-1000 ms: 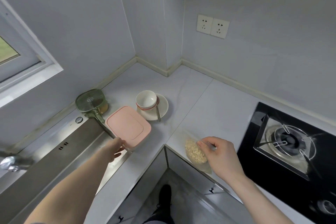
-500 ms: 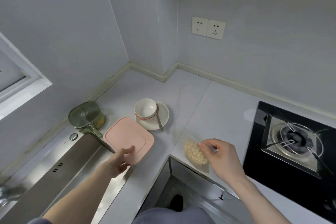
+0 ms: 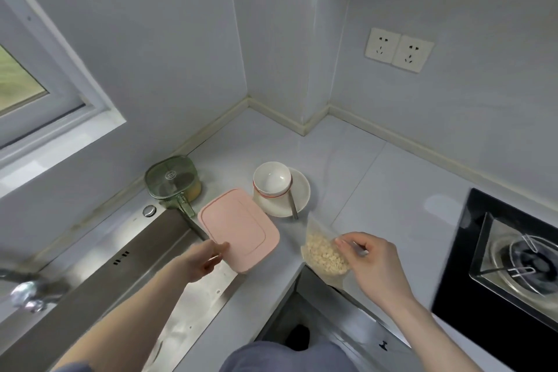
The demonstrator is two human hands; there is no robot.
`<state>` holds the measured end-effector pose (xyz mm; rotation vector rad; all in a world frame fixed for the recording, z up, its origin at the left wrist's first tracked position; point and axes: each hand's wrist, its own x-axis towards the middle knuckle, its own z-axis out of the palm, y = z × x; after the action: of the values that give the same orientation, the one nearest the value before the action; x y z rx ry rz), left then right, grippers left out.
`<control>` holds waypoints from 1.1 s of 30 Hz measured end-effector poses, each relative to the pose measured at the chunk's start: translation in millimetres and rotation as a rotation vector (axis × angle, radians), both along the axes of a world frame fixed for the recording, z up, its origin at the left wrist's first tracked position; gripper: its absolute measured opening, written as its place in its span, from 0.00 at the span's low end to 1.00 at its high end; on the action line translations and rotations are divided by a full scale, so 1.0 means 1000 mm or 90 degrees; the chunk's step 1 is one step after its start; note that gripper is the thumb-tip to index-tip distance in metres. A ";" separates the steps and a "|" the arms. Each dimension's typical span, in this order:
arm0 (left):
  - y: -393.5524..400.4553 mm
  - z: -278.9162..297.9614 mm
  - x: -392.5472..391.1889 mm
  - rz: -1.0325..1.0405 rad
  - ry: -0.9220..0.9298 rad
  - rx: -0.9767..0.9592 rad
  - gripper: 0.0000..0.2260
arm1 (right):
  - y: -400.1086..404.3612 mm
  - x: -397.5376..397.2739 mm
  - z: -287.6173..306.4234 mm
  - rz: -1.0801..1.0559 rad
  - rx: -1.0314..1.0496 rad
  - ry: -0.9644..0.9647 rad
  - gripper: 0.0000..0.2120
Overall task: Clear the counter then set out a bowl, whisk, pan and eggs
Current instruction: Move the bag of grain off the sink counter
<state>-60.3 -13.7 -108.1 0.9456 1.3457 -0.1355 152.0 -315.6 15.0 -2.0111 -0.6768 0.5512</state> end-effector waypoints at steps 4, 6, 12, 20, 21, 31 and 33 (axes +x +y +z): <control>0.021 -0.001 -0.018 0.049 -0.003 0.043 0.15 | 0.000 -0.001 0.002 0.005 -0.004 0.011 0.09; 0.020 -0.001 -0.021 0.055 -0.018 0.026 0.18 | 0.000 -0.001 0.002 0.007 -0.008 0.008 0.10; -0.007 -0.010 -0.015 -0.010 -0.062 -0.036 0.24 | 0.002 0.002 0.005 0.011 -0.015 -0.009 0.09; -0.024 0.040 -0.009 -0.115 0.028 0.251 0.34 | -0.019 0.009 0.009 -0.023 0.000 -0.018 0.08; -0.029 0.051 -0.006 -0.145 0.021 0.285 0.33 | -0.025 0.011 0.009 -0.030 0.002 -0.015 0.08; -0.137 0.126 0.102 -0.332 -0.159 0.262 0.28 | -0.115 0.021 0.017 -0.166 -0.001 -0.018 0.06; -0.166 0.133 0.129 -0.362 -0.181 0.261 0.33 | -0.146 0.023 0.023 -0.217 -0.003 -0.028 0.06</control>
<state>69.0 -180.0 25.3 1.6182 0.8244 -0.1524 175.4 -462.0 37.7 -2.0898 -0.3458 0.3064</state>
